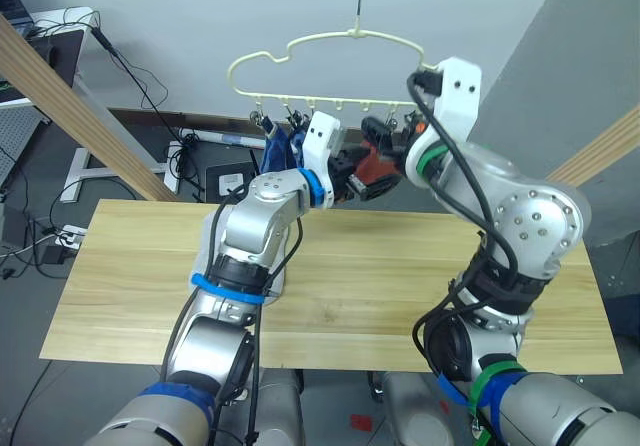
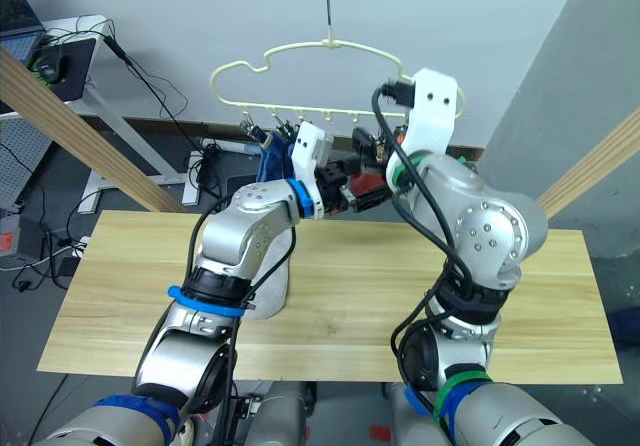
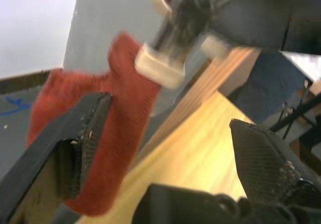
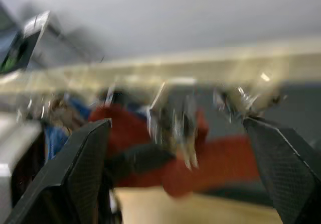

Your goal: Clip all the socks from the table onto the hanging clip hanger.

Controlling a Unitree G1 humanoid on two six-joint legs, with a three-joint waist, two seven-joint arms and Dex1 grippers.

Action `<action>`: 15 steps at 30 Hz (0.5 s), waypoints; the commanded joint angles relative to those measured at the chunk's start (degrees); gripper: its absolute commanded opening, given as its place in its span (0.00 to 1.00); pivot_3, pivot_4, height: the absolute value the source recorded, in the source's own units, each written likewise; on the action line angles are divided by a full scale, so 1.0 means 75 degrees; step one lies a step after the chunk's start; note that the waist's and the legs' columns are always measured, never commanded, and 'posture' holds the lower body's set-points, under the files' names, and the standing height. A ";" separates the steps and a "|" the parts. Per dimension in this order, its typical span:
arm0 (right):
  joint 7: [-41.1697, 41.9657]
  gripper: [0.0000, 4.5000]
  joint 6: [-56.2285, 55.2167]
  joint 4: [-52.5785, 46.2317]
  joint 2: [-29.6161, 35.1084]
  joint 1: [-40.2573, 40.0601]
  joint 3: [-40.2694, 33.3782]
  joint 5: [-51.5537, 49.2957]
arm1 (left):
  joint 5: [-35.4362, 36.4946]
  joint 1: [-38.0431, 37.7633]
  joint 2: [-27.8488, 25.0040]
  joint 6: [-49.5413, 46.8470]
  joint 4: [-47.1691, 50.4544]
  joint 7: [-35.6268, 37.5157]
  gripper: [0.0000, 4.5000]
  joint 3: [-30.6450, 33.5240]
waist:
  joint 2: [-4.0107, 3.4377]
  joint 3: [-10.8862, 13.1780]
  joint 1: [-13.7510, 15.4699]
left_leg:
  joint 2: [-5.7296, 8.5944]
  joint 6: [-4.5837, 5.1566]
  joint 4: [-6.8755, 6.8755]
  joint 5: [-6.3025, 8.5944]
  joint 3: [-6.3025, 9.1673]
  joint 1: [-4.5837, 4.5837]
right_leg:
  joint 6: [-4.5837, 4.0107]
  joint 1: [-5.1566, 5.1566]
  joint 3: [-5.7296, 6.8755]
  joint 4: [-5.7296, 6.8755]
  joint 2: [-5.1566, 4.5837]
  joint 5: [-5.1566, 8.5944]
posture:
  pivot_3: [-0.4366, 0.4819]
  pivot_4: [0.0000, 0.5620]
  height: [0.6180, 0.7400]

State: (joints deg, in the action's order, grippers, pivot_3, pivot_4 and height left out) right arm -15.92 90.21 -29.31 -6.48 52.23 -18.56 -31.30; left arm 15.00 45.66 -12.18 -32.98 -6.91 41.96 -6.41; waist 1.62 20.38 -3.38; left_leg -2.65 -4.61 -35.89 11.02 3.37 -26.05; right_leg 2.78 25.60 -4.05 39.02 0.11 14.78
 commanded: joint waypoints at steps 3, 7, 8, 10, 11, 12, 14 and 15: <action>0.0964 0.96 0.0305 -0.1203 0.0913 -0.0774 0.0338 -0.0670 | 0.0443 -0.0552 -0.0262 -0.0455 0.1479 0.0076 0.93 0.0031 | 0.0001 -0.0001 0.0014 | 0.0002 0.0000 -0.0008 0.0000 0.0001 0.0000 | 0.0000 -0.0005 0.0000 -0.0001 -0.0002 0.0000 | 0.40 0.56 1.00; 0.1437 0.96 0.0305 -0.1662 0.1505 -0.1230 0.0437 -0.0977 | 0.0668 -0.0992 -0.0503 -0.0690 0.2169 -0.0003 0.93 0.0125 | 0.0002 -0.0001 -0.0006 | 0.0005 0.0000 -0.0010 0.0000 0.0000 0.0001 | 0.0001 -0.0008 -0.0001 -0.0002 -0.0003 0.0000 | 0.39 0.55 1.00; 0.1515 0.96 0.0305 -0.1755 0.1583 -0.1305 0.0435 -0.1014 | 0.0709 -0.1088 -0.0555 -0.0704 0.2320 -0.0020 0.93 0.0154 | 0.0002 -0.0002 -0.0010 | 0.0005 0.0000 -0.0011 0.0000 0.0000 0.0001 | 0.0001 -0.0008 -0.0001 -0.0001 -0.0003 0.0000 | 0.39 0.54 1.00; 0.1772 0.96 0.0223 -0.2062 0.1828 -0.1512 0.0487 -0.1040 | 0.0807 -0.1333 -0.0700 -0.0769 0.2718 -0.0087 0.93 0.0285 | 0.0002 -0.0002 -0.0043 | 0.0004 0.0000 -0.0010 0.0000 0.0000 0.0004 | 0.0001 -0.0008 -0.0002 0.0000 -0.0001 0.0000 | 0.39 0.53 1.00; 0.1894 0.96 0.0156 -0.2207 0.1944 -0.1617 0.0530 -0.1030 | 0.0855 -0.1436 -0.0764 -0.0800 0.2889 -0.0118 0.93 0.0345 | 0.0003 -0.0004 -0.0051 | 0.0002 0.0000 -0.0010 0.0000 0.0000 0.0004 | 0.0001 -0.0008 -0.0001 0.0000 0.0001 0.0000 | 0.39 0.53 1.00; 0.2035 0.96 0.0043 -0.2368 0.2089 -0.1844 0.0598 -0.1025 | 0.0913 -0.1598 -0.0866 -0.0764 0.3132 -0.0126 0.93 0.0456 | 0.0003 -0.0005 -0.0059 | 0.0002 -0.0001 -0.0010 0.0000 0.0000 0.0004 | 0.0002 -0.0008 -0.0001 0.0000 0.0001 0.0000 | 0.39 0.52 1.00; 0.2216 0.96 -0.0250 -0.2543 0.2294 -0.2218 0.0725 -0.0946 | 0.1008 -0.1868 -0.0997 -0.0638 0.3522 -0.0215 0.93 0.0689 | 0.0007 -0.0012 -0.0061 | 0.0001 -0.0001 -0.0009 0.0000 0.0000 0.0004 | 0.0002 -0.0008 -0.0002 -0.0001 0.0001 0.0000 | 0.40 0.52 1.00; 0.2269 0.96 -0.0376 -0.2582 0.2327 -0.2361 0.0750 -0.0901 | 0.1039 -0.1970 -0.1046 -0.0602 0.3665 -0.0276 0.93 0.0779 | 0.0008 -0.0013 -0.0061 | 0.0000 -0.0001 -0.0008 0.0000 0.0000 0.0004 | 0.0002 -0.0008 -0.0001 -0.0002 0.0001 0.0000 | 0.40 0.51 1.00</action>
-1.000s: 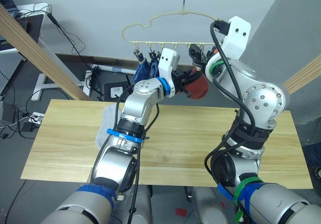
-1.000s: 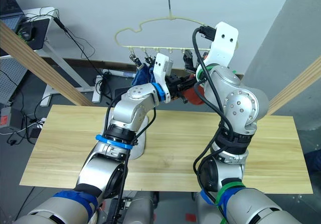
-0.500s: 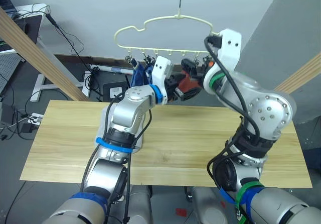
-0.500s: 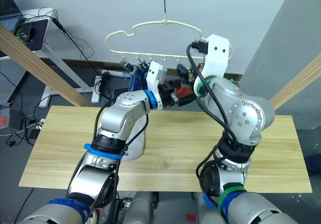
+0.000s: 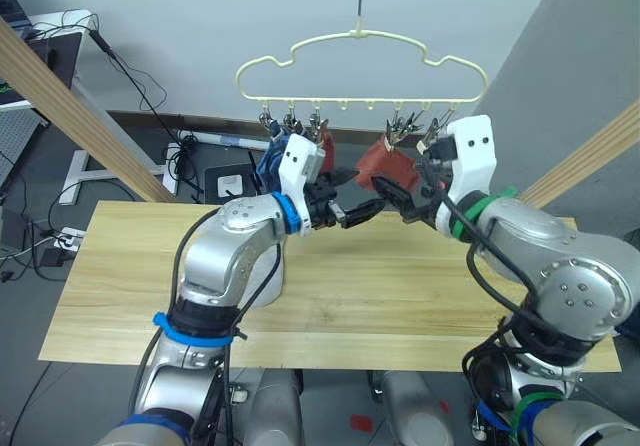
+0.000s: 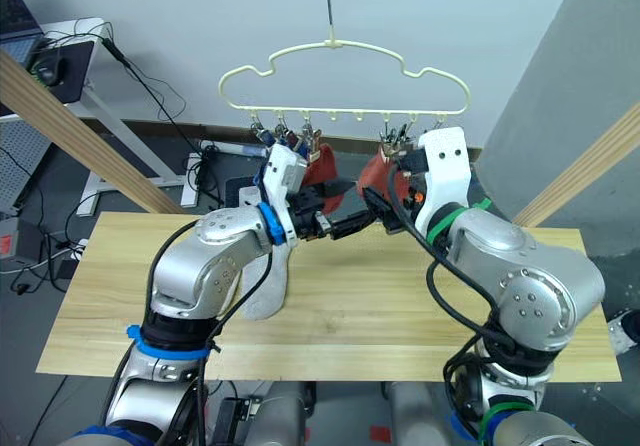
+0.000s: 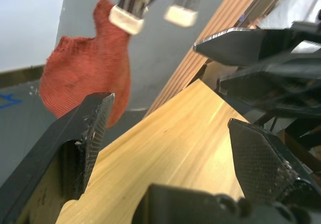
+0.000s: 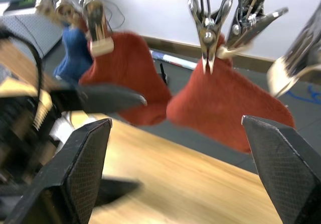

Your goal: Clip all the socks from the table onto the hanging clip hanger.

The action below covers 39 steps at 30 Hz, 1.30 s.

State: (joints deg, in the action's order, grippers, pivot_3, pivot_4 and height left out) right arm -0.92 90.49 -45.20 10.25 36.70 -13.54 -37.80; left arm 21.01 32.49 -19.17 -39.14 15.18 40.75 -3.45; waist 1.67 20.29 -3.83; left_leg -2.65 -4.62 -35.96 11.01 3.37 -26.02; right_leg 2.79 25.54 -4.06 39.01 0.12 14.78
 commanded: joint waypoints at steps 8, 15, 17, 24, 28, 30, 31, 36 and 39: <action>-0.0038 0.96 -0.1309 -0.0293 0.0174 -0.0609 0.0425 0.0735 | 0.0950 -0.0823 -0.0653 -0.0117 0.1652 -0.0210 0.93 0.1090 | 0.0008 -0.0015 0.0030 | 0.0002 0.0001 -0.0015 -0.0007 -0.0001 0.0003 | 0.0002 -0.0007 -0.0001 0.0003 -0.0001 -0.0001 | 0.43 0.48 1.00; -0.0696 0.96 -0.1709 0.0022 -0.0387 -0.0335 0.0676 0.1529 | 0.2335 -0.0693 -0.1629 -0.1038 0.1984 -0.0034 0.93 0.2043 | 0.0011 -0.0037 0.0061 | 0.0001 -0.0007 -0.0015 -0.0016 0.0002 0.0006 | 0.0000 -0.0007 0.0001 0.0007 0.0001 -0.0002 | 0.45 0.49 1.00; -0.0820 0.96 -0.1751 0.0050 -0.0602 -0.0272 0.0756 0.1645 | 0.2612 -0.0617 -0.1942 -0.1109 0.1948 0.0161 0.93 0.2181 | 0.0017 -0.0041 0.0072 | 0.0002 -0.0007 -0.0015 -0.0016 0.0004 0.0006 | -0.0001 -0.0008 0.0002 0.0007 0.0000 -0.0002 | 0.46 0.49 1.00; -0.1040 0.96 -0.1645 0.0085 -0.1123 0.0024 0.0794 0.1964 | 0.2871 -0.0022 -0.2680 -0.0961 0.1466 0.0630 0.93 0.2177 | 0.0016 -0.0043 0.0105 | 0.0001 -0.0007 -0.0015 -0.0017 0.0009 0.0007 | -0.0010 -0.0009 0.0008 0.0009 0.0000 -0.0008 | 0.46 0.51 1.00; -0.1188 0.89 -0.1582 0.0103 -0.1277 0.0199 0.0792 0.2195 | 0.3077 0.0265 -0.2894 -0.1077 0.1285 0.0833 0.94 0.2100 | 0.0016 -0.0042 0.0098 | 0.0002 -0.0005 -0.0015 -0.0017 0.0008 0.0007 | -0.0012 -0.0009 0.0008 0.0010 -0.0001 -0.0008 | 0.46 0.53 1.00; -0.1199 0.79 -0.1518 0.0158 -0.1382 0.0315 0.0783 0.2260 | 0.3128 0.0378 -0.2974 -0.1089 0.1216 0.0885 0.94 0.2051 | 0.0015 -0.0042 0.0096 | 0.0000 -0.0005 -0.0013 -0.0017 0.0010 0.0007 | -0.0012 -0.0008 0.0011 0.0011 -0.0001 -0.0009 | 0.46 0.54 1.00; -0.1196 0.79 -0.1478 0.0203 -0.1454 0.0384 0.0759 0.2282 | 0.3152 0.0434 -0.3007 -0.1104 0.1181 0.0899 0.94 0.2036 | 0.0015 -0.0042 0.0096 | 0.0000 -0.0005 -0.0012 -0.0017 0.0010 0.0007 | -0.0014 -0.0007 0.0012 0.0011 0.0000 -0.0010 | 0.46 0.54 1.00; -0.1195 0.79 -0.1431 0.0384 -0.1621 0.0601 0.0715 0.2381 | 0.3136 0.0547 -0.3089 -0.1065 0.1073 0.0904 0.94 0.1987 | 0.0015 -0.0042 0.0087 | 0.0000 -0.0004 -0.0012 -0.0017 0.0010 0.0008 | -0.0019 -0.0008 0.0011 0.0013 -0.0001 -0.0013 | 0.47 0.55 1.00; -0.1198 0.70 -0.1488 0.0465 -0.1622 0.0617 0.0739 0.2495 | 0.3158 0.0506 -0.3089 -0.1084 0.1139 0.0842 0.94 0.1996 | 0.0015 -0.0042 0.0094 | -0.0001 -0.0004 -0.0012 -0.0017 0.0011 0.0008 | -0.0019 -0.0007 0.0013 0.0013 -0.0001 -0.0013 | 0.47 0.55 1.00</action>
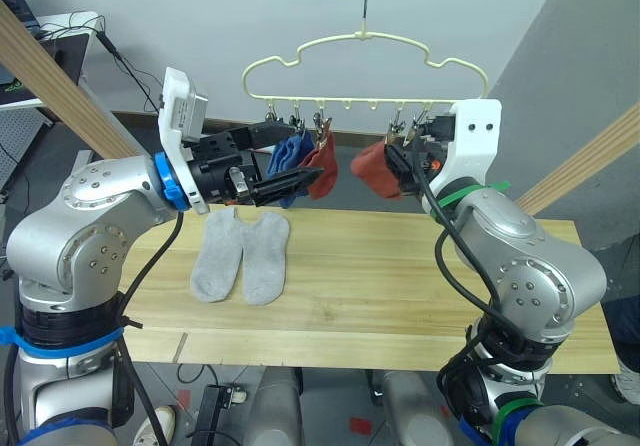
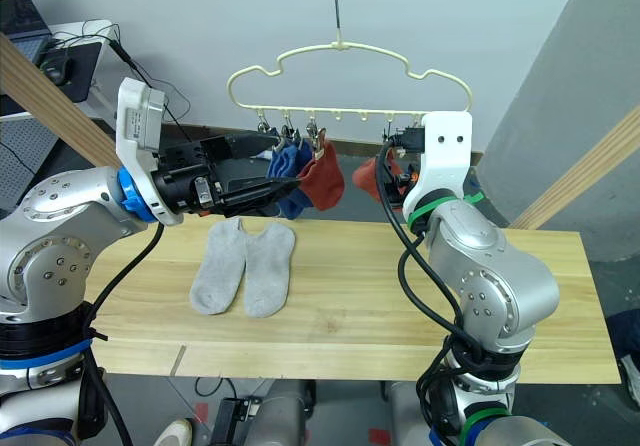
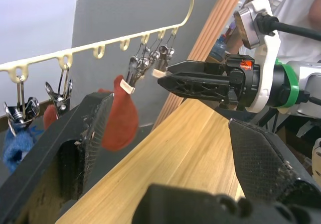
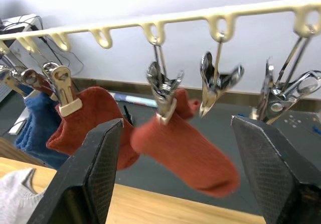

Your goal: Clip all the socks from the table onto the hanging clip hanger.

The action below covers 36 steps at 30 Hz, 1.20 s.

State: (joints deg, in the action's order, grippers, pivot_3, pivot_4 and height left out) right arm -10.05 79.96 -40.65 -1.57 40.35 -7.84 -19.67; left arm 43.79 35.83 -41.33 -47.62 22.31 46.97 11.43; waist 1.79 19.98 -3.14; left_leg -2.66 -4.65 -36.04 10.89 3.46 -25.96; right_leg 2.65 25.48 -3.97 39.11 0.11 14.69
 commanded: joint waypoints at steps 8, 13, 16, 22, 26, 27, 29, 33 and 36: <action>0.0070 0.66 -0.0067 0.0094 -0.0099 0.0197 -0.0077 0.0211 | 0.0095 0.0021 -0.0138 0.0063 0.0238 -0.0056 0.94 0.0014 | 0.0000 0.0000 0.0010 | 0.0000 0.0001 -0.0001 0.0000 0.0000 0.0000 | -0.0003 0.0000 0.0000 0.0003 0.0000 -0.0002 | 0.48 0.56 1.00; 0.0031 0.66 -0.0129 0.0301 -0.0059 0.0226 -0.0083 0.0404 | 0.0048 0.0019 -0.0095 0.0107 0.0228 -0.0092 0.94 -0.0028 | 0.0000 0.0000 0.0027 | 0.0000 0.0001 -0.0001 0.0000 0.0000 0.0001 | -0.0004 0.0000 0.0000 0.0003 0.0000 -0.0002 | 0.49 0.56 1.00; 0.0043 0.66 -0.0219 0.0460 -0.0064 0.0260 -0.0092 0.0513 | 0.0022 0.0039 -0.0080 0.0125 0.0194 -0.0125 0.94 -0.0054 | 0.0000 0.0000 0.0030 | 0.0000 0.0001 -0.0001 0.0000 0.0000 0.0001 | -0.0004 0.0000 0.0000 0.0003 0.0000 -0.0002 | 0.49 0.56 1.00; 0.0019 0.45 -0.0377 0.0672 -0.0047 0.0339 -0.0090 0.0683 | 0.0069 0.0001 -0.0116 0.0128 0.0226 -0.0207 0.94 -0.0039 | 0.0000 0.0000 0.0037 | 0.0000 0.0001 -0.0001 0.0000 0.0000 0.0001 | -0.0004 0.0000 0.0001 0.0003 0.0000 -0.0003 | 0.50 0.56 1.00; 0.0077 0.38 -0.0417 0.0802 -0.0037 0.0403 -0.0122 0.0756 | 0.0071 -0.0004 -0.0127 0.0112 0.0241 -0.0247 0.94 -0.0025 | 0.0000 0.0000 0.0042 | 0.0000 0.0001 -0.0001 0.0000 0.0000 0.0001 | -0.0005 0.0000 0.0001 0.0004 0.0000 -0.0003 | 0.50 0.56 1.00; 0.0080 0.38 -0.0450 0.0861 -0.0034 0.0430 -0.0132 0.0767 | 0.0078 -0.0003 -0.0125 0.0102 0.0245 -0.0261 0.94 -0.0019 | 0.0000 0.0000 0.0044 | 0.0000 0.0001 -0.0001 0.0000 0.0001 0.0000 | -0.0005 0.0000 0.0001 0.0005 0.0000 -0.0003 | 0.50 0.56 1.00; 0.0088 0.38 -0.0606 0.1090 -0.0014 0.0517 -0.0129 0.0800 | 0.0084 -0.0009 -0.0121 0.0090 0.0254 -0.0293 0.94 -0.0008 | 0.0000 0.0000 0.0043 | 0.0000 0.0001 -0.0001 0.0000 0.0001 0.0000 | -0.0005 0.0000 0.0001 0.0006 0.0000 -0.0003 | 0.50 0.56 1.00; 0.0124 0.38 -0.0886 0.1414 0.0055 0.0607 -0.0113 0.0850 | 0.0129 -0.0015 -0.0128 0.0058 0.0292 -0.0368 0.94 0.0010 | 0.0000 0.0000 0.0065 | 0.0000 0.0002 -0.0001 -0.0001 0.0001 0.0001 | -0.0006 0.0000 0.0002 0.0006 0.0000 -0.0004 | 0.51 0.56 1.00; 0.0163 0.38 -0.1171 0.1712 0.0108 0.0666 -0.0093 0.0888 | 0.0149 -0.0035 -0.0129 0.0036 0.0330 -0.0439 0.94 0.0028 | 0.0000 0.0000 0.0083 | 0.0001 0.0002 -0.0001 -0.0001 0.0000 0.0001 | -0.0006 0.0000 0.0001 0.0005 0.0000 -0.0004 | 0.52 0.56 1.00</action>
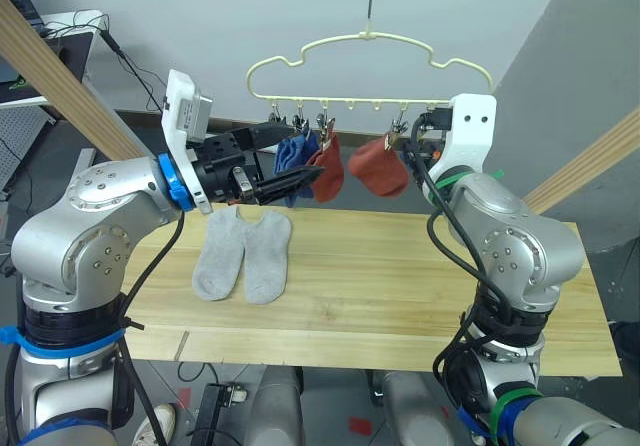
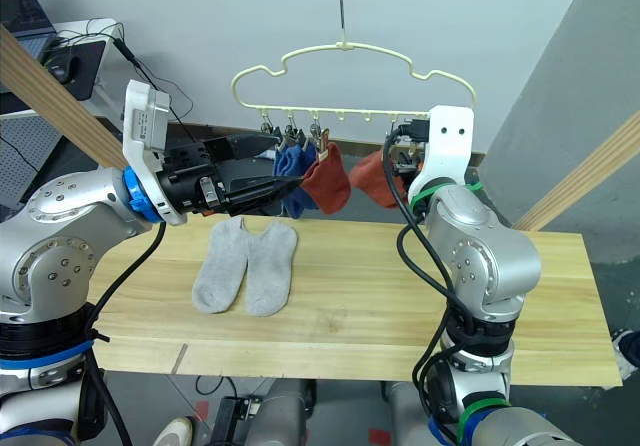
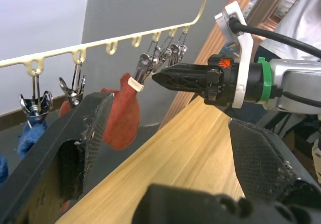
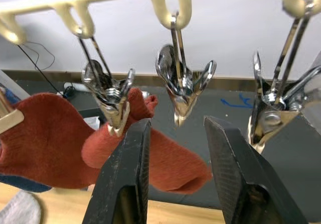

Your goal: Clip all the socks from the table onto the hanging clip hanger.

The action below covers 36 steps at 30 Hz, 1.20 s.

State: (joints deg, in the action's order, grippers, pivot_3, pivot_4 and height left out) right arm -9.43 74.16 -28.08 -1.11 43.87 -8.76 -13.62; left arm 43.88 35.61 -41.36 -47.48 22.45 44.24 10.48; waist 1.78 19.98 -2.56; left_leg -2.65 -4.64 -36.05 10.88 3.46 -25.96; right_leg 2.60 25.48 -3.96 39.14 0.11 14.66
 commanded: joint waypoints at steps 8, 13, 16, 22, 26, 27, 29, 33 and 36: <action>0.0205 0.38 -0.0931 0.0671 0.0124 0.0538 0.0030 0.0211 | 0.0198 -0.0076 -0.0159 -0.0081 0.0451 -0.0276 0.94 0.0242 | 0.0000 0.0000 0.0060 | 0.0000 0.0000 0.0000 0.0000 0.0001 0.0000 | -0.0001 0.0000 0.0001 0.0004 0.0000 -0.0001 | 0.54 0.55 1.00; 0.0161 0.38 -0.1123 0.0937 0.0072 0.0774 0.0017 0.0256 | 0.0251 -0.0139 -0.0203 -0.0095 0.0508 -0.0371 0.94 0.0267 | 0.0000 0.0000 0.0101 | 0.0000 0.0000 0.0000 0.0000 0.0000 0.0000 | -0.0001 0.0001 0.0001 0.0003 0.0000 -0.0001 | 0.54 0.55 1.00; 0.0164 0.38 -0.1219 0.1071 0.0050 0.0905 0.0022 0.0270 | 0.0278 -0.0154 -0.0213 -0.0087 0.0520 -0.0419 0.94 0.0263 | 0.0000 0.0000 0.0108 | 0.0000 0.0000 0.0000 0.0000 0.0001 0.0000 | -0.0001 0.0000 0.0003 0.0005 -0.0001 -0.0001 | 0.54 0.54 1.00; 0.0172 0.38 -0.1383 0.1259 0.0088 0.1012 0.0031 0.0290 | 0.0309 -0.0205 -0.0211 -0.0083 0.0577 -0.0523 0.94 0.0265 | 0.0000 0.0000 0.0108 | 0.0000 0.0000 0.0000 0.0000 0.0001 0.0000 | -0.0002 0.0000 0.0003 0.0004 -0.0001 -0.0001 | 0.55 0.54 1.00; 0.0154 0.38 -0.1405 0.1283 0.0106 0.1007 0.0044 0.0317 | 0.0314 -0.0237 -0.0211 -0.0079 0.0598 -0.0557 0.94 0.0276 | 0.0000 0.0000 0.0108 | 0.0000 0.0000 0.0001 0.0000 0.0001 0.0000 | -0.0002 0.0000 0.0003 0.0004 -0.0001 -0.0001 | 0.54 0.54 1.00; 0.0149 0.38 -0.1409 0.1287 0.0107 0.1007 0.0044 0.0327 | 0.0316 -0.0243 -0.0210 -0.0078 0.0601 -0.0561 0.94 0.0278 | 0.0000 0.0000 0.0107 | 0.0000 0.0000 0.0000 0.0000 0.0001 0.0000 | -0.0002 0.0000 0.0003 0.0004 -0.0001 -0.0001 | 0.54 0.54 1.00; 0.0144 0.38 -0.1425 0.1306 0.0110 0.1017 0.0036 0.0359 | 0.0308 -0.0240 -0.0201 -0.0070 0.0586 -0.0565 0.94 0.0265 | 0.0000 0.0000 0.0107 | 0.0000 0.0000 0.0000 -0.0001 0.0001 0.0000 | -0.0002 0.0000 0.0003 0.0004 -0.0001 -0.0001 | 0.54 0.54 1.00; 0.0142 0.38 -0.1454 0.1336 0.0118 0.1047 0.0000 0.0420 | 0.0299 -0.0229 -0.0189 -0.0054 0.0552 -0.0563 0.94 0.0236 | 0.0000 0.0000 0.0107 | 0.0000 0.0000 0.0000 -0.0001 0.0001 0.0000 | -0.0002 0.0000 0.0003 0.0005 -0.0001 -0.0001 | 0.54 0.54 1.00; 0.0144 0.38 -0.1485 0.1355 0.0108 0.1083 -0.0031 0.0466 | 0.0291 -0.0251 -0.0199 -0.0043 0.0538 -0.0539 0.94 0.0234 | 0.0000 0.0000 0.0106 | 0.0000 0.0000 0.0000 -0.0001 0.0001 0.0000 | -0.0002 0.0000 0.0003 0.0005 -0.0001 -0.0001 | 0.54 0.54 1.00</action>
State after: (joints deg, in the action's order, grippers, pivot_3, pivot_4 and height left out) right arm -8.18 64.37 -16.24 -0.43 50.35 -8.90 -10.23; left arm 45.17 33.89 -41.99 -48.39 24.84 40.06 10.95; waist 1.78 19.98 -1.77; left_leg -2.65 -4.64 -36.05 10.88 3.47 -25.96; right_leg 2.58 25.48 -3.94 39.18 0.11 14.65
